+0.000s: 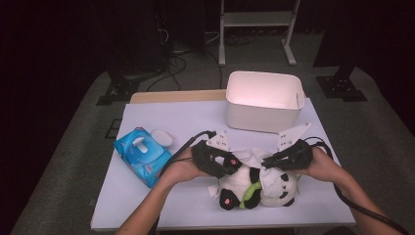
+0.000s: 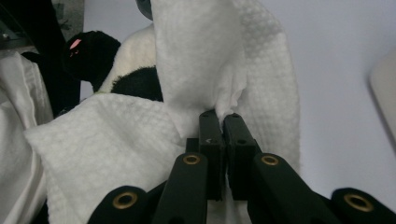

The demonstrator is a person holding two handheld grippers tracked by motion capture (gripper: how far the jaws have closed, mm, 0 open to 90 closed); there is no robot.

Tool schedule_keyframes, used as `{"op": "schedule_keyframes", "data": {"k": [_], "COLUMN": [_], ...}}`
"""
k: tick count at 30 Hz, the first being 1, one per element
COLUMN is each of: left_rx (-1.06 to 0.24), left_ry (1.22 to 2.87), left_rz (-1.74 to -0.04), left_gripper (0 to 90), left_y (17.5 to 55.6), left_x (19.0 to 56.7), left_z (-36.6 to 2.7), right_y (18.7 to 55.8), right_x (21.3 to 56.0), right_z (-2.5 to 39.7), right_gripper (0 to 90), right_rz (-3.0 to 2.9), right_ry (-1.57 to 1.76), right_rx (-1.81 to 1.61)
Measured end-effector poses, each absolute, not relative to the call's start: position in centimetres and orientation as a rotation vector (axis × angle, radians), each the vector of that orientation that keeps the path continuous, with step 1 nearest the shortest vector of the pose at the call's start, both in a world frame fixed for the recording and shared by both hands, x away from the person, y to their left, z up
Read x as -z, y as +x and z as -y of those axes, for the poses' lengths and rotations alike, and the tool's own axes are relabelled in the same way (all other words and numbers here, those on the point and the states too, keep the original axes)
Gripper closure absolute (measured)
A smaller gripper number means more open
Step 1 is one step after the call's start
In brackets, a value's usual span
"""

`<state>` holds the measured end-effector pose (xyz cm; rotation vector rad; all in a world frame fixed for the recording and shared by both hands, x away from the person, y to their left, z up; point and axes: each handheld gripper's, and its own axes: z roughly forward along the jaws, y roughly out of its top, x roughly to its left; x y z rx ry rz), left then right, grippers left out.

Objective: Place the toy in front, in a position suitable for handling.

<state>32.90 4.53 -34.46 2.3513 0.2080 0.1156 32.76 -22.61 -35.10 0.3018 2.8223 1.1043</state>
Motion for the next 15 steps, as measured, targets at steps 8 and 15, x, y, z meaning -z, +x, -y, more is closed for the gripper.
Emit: {"op": "schedule_keyframes", "data": {"k": [8, 15], "left_rx": [-0.107, -0.143], "left_ry": [2.391, 2.408], "left_rz": [-0.169, -0.105], "left_gripper": [43.4, 48.7], "left_y": [32.6, 31.7], "left_x": [34.9, 34.4], "left_z": [-3.4, -3.0], "right_y": [31.7, 31.8], "right_x": [34.9, 33.7], "right_z": [21.8, 19.2], "right_gripper": [86.9, 86.5], "right_rz": [-2.830, -2.808], "right_ry": [0.229, 0.137], "right_rx": [-1.084, -1.190]}}
